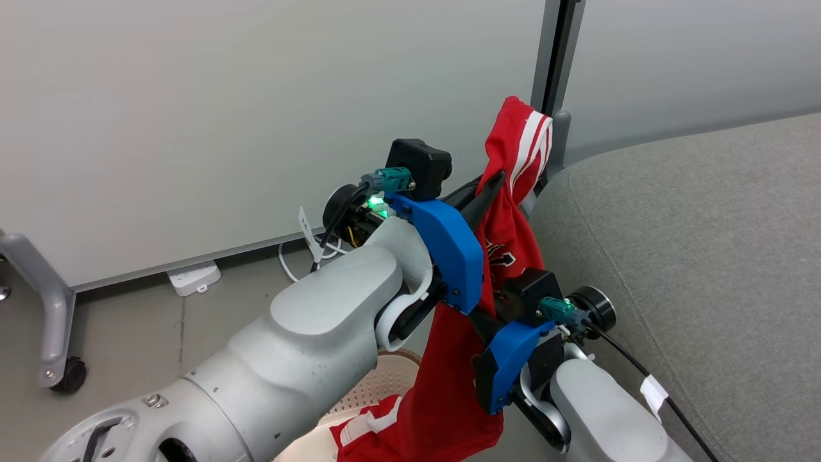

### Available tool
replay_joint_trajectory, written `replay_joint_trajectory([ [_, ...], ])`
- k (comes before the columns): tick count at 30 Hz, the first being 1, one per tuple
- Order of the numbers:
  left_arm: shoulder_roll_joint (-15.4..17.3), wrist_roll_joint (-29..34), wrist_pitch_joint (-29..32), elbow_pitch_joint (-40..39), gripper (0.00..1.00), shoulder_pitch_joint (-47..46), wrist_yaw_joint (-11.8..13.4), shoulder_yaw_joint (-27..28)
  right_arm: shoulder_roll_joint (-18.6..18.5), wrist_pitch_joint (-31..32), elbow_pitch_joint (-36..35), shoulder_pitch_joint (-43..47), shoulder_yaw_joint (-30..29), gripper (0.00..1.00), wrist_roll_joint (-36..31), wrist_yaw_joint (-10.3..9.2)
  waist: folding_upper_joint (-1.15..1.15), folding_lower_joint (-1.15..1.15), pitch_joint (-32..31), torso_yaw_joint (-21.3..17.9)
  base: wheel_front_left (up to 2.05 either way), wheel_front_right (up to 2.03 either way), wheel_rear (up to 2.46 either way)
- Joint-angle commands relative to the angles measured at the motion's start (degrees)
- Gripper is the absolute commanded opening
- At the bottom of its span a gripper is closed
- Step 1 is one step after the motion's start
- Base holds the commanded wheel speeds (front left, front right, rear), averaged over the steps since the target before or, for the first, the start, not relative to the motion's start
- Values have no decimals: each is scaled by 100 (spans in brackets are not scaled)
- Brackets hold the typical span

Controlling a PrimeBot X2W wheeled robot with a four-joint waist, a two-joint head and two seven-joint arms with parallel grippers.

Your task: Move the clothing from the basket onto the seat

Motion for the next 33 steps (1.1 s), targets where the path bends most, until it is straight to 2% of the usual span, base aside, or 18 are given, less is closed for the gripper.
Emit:
replay_joint_trajectory([
  [1,9,-18,-44,22,0,-83,21,2,-14,-44,12,-71,10,0,23,-4,0,0,2,-10,0,0,0],
  [14,9,-44,-53,161,0,-46,-26,-87,-13,-85,65,-79,117,0,133,-4,0,0,1,-73,0,0,0],
  [15,9,-62,-45,159,13,-43,-23,-90,-13,-90,67,-78,114,0,117,-4,0,0,-1,-71,0,0,0],
  [16,9,-66,-41,156,100,-46,-16,-93,-13,-89,64,-74,111,0,101,-4,0,0,-3,-70,0,0,0],
  [24,9,-111,-109,137,100,-23,12,-105,-13,-115,82,-47,149,0,137,-3,0,0,-16,-82,0,0,0],
  [31,17,-322,-699,383,100,365,-110,157,-12,-159,62,-39,49,0,95,-4,0,0,19,-81,0,0,0],
  [33,117,-285,-825,410,100,558,-188,278,-13,-161,31,-21,2,0,58,-4,0,0,30,-81,0,0,0],
])
